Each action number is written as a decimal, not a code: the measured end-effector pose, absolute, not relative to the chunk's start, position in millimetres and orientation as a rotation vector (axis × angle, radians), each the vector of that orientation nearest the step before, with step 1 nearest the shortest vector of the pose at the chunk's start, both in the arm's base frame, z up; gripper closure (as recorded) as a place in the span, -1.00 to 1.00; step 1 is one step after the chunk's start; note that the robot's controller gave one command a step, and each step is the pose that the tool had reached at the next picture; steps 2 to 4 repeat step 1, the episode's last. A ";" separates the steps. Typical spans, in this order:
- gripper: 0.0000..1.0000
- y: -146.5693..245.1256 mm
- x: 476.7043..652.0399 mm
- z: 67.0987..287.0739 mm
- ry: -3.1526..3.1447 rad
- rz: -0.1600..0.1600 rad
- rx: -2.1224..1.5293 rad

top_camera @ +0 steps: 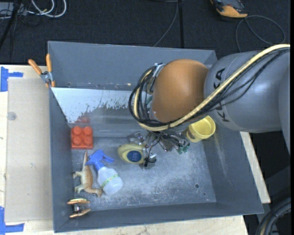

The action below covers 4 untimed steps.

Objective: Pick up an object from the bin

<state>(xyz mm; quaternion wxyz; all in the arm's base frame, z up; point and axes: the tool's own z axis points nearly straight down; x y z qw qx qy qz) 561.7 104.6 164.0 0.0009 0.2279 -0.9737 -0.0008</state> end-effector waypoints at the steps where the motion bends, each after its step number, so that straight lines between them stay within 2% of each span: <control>1: 1.00 102.1 559.5 207.7 -3.042 -0.004 0.744; 4: 1.00 102.1 559.5 207.7 -3.042 -0.004 0.744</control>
Offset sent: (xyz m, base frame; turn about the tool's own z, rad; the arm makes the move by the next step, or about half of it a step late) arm -0.0118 -0.0112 0.1462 0.0156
